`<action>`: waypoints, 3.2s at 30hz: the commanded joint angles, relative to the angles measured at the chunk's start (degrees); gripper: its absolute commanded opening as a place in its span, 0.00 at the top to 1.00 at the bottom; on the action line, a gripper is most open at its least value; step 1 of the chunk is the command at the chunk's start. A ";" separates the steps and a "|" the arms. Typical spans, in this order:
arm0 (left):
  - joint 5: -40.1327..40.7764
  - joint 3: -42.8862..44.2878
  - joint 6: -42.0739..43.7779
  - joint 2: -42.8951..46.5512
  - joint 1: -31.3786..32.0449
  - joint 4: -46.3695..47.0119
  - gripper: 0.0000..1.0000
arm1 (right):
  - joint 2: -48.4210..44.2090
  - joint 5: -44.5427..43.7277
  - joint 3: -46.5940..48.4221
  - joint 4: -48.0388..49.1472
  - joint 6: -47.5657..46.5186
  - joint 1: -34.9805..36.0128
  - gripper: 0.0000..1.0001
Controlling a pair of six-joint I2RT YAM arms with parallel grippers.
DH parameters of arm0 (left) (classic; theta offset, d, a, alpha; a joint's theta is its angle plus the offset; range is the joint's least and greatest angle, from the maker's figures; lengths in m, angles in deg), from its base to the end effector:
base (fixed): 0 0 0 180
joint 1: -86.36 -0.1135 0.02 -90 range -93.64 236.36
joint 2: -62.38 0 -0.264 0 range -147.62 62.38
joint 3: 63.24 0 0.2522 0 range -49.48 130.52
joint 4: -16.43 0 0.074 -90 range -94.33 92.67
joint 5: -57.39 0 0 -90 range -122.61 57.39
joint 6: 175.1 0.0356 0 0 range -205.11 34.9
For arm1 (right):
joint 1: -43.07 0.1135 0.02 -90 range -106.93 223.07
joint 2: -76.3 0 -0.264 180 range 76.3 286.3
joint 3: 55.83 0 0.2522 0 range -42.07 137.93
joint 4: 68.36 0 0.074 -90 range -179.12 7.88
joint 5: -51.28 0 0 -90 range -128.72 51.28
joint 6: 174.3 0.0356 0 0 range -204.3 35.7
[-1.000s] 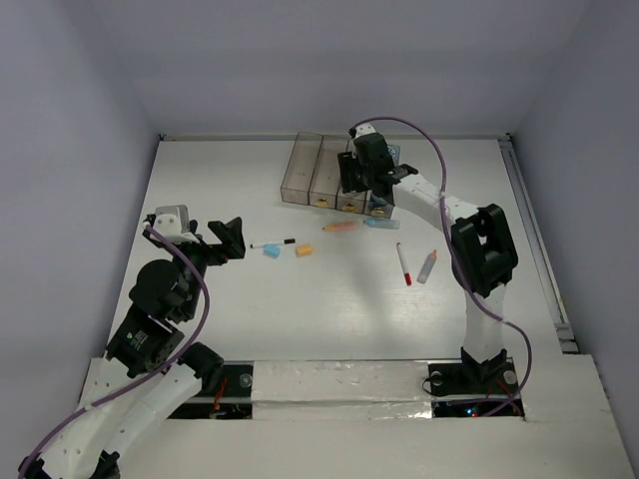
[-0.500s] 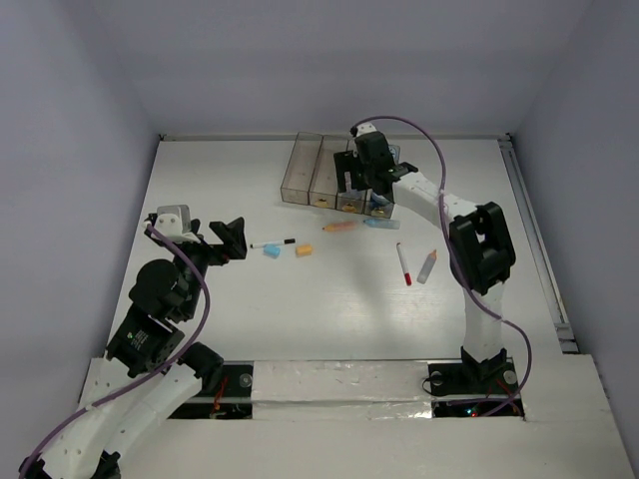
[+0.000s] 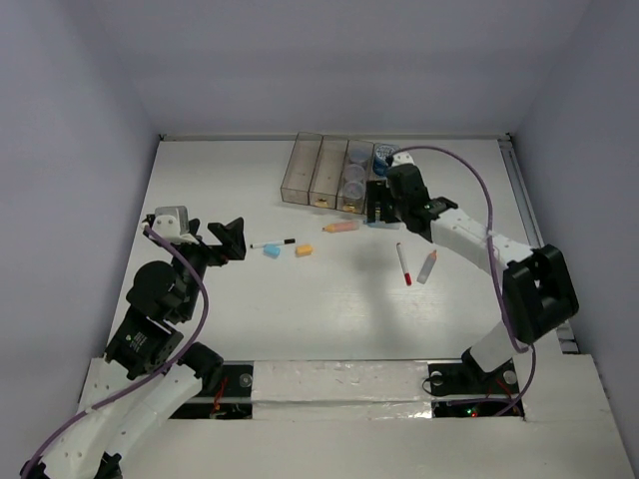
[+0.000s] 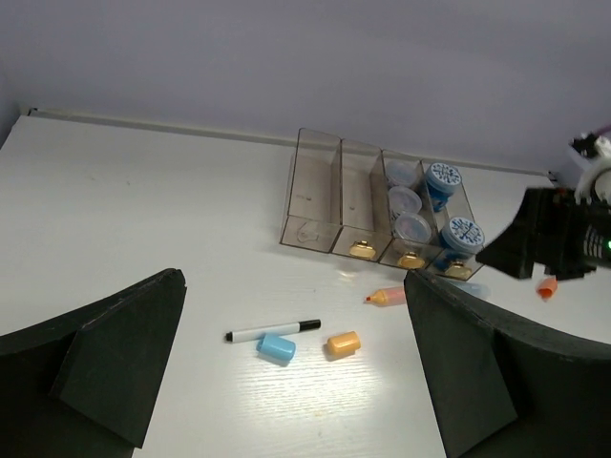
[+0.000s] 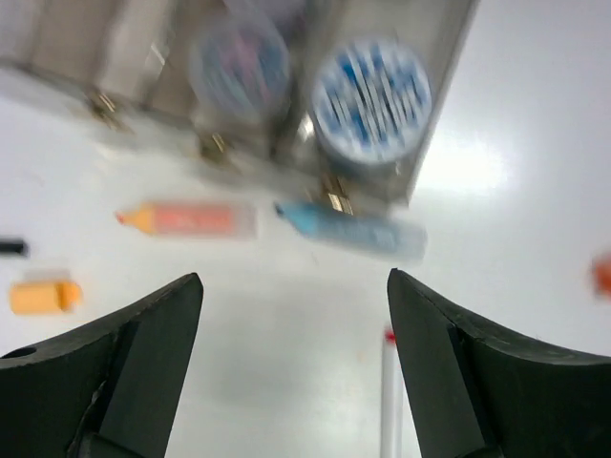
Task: Sort the stationery into containers
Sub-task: Place the stationery in the storage box, then pick up the pen from the center of the board, then place the stationery in the storage box.
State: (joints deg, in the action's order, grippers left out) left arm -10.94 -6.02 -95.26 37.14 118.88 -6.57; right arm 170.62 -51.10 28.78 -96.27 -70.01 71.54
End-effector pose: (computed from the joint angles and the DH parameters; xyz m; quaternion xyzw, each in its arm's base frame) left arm 0.0921 -0.0432 0.3764 -0.0165 0.6536 -0.1580 0.7400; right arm 0.3330 0.1719 0.2678 -0.0629 0.8912 0.0699 0.4439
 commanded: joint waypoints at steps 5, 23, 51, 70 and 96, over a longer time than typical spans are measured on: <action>-2.25 -0.57 0.05 0.45 -0.26 2.91 0.01 | -6.96 -3.09 -16.79 -4.30 7.86 -0.34 0.31; -3.74 -0.66 0.05 1.24 -0.26 2.99 0.01 | -0.19 -3.00 -15.30 -9.58 13.14 -2.10 0.50; -4.45 -0.75 -0.13 0.98 -0.26 3.08 0.01 | 2.87 16.77 4.98 8.34 12.08 1.41 1.00; -3.65 -0.66 -0.13 -0.17 -0.26 3.35 0.01 | 32.24 5.97 40.68 12.49 13.84 1.41 0.98; -1.72 -0.48 -0.13 0.62 -0.26 2.99 0.01 | 28.71 33.39 42.43 -13.17 -30.71 11.78 0.38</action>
State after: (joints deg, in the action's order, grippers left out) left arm -14.02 -6.39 -95.28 37.43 118.88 -6.15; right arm 200.04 -22.99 68.16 -100.29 -88.27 79.34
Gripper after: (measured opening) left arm 0.989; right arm 0.620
